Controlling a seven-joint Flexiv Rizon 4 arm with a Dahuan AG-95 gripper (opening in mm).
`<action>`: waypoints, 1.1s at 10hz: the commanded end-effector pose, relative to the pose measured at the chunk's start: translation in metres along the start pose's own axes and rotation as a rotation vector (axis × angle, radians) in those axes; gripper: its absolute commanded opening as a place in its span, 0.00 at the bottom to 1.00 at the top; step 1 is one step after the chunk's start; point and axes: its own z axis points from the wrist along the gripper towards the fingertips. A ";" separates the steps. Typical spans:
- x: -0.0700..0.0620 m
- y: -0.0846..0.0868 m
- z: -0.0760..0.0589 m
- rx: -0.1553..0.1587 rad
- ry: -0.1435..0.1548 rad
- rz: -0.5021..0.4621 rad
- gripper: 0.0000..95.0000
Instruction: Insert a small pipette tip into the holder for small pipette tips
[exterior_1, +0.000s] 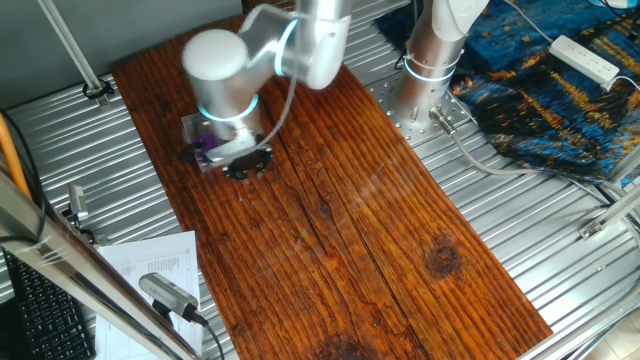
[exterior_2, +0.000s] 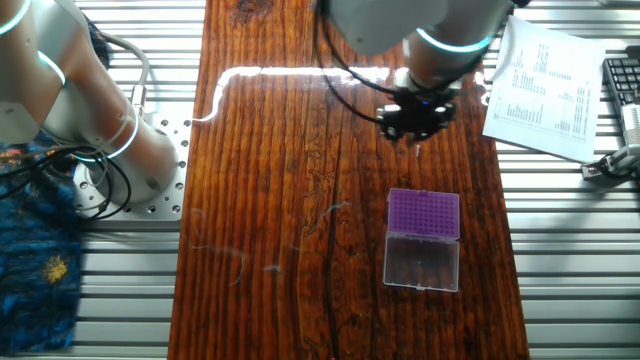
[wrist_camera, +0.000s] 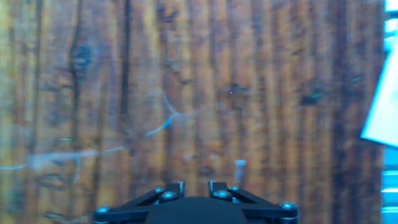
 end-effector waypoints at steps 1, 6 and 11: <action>-0.003 -0.007 -0.003 -0.001 -0.020 0.066 0.20; -0.005 -0.017 -0.003 -0.031 -0.021 -0.014 0.20; -0.009 -0.024 -0.006 -0.016 -0.009 -0.080 0.00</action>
